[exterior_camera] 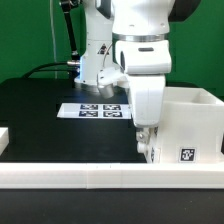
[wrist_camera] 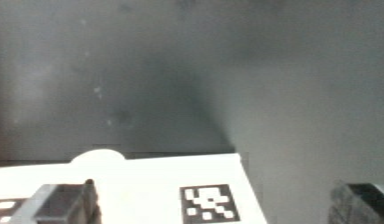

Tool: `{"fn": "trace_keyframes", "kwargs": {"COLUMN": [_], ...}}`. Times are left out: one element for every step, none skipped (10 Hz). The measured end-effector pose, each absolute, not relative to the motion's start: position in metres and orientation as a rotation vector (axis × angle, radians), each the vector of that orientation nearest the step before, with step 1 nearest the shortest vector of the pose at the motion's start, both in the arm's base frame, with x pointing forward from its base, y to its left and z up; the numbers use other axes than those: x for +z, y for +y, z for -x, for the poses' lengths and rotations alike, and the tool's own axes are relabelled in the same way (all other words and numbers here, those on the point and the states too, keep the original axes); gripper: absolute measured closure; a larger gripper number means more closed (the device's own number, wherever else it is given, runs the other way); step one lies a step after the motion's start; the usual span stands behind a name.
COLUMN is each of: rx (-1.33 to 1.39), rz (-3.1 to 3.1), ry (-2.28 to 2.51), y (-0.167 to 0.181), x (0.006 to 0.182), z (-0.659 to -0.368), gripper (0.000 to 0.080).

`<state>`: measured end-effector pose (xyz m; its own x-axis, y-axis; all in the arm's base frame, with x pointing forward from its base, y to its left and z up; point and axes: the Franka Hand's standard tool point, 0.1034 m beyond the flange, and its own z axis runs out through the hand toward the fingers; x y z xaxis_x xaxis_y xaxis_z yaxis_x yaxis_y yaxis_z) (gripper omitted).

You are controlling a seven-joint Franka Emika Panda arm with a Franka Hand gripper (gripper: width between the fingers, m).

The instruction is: Assemble drawer

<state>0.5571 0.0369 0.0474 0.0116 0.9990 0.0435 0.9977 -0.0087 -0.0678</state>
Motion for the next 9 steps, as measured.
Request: {"fn": "trace_keyframes", "kwargs": {"rx": [0.028, 0.035, 0.042, 0.041, 0.035, 0.034, 0.038, 0.039, 0.040], "rz": [2.176, 2.182, 2.170, 2.181, 2.200, 2.212, 2.205, 2.205, 2.205], "ry": [-2.157, -2.153, -2.169, -2.168, -2.162, -2.154, -2.153, -2.152, -2.151], "y": [0.032, 0.023, 0.009, -0.004, -0.013, -0.018, -0.015, -0.015, -0.016], "x": [0.047, 0.046, 0.047, 0.052, 0.058, 0.060, 0.056, 0.055, 0.055], "z": [-0.557, -0.557, -0.557, -0.559, -0.561, -0.561, -0.559, -0.559, -0.559], "gripper": [0.0150, 0.0150, 0.0150, 0.0150, 0.0150, 0.0150, 0.0150, 0.0150, 0.0150]}}
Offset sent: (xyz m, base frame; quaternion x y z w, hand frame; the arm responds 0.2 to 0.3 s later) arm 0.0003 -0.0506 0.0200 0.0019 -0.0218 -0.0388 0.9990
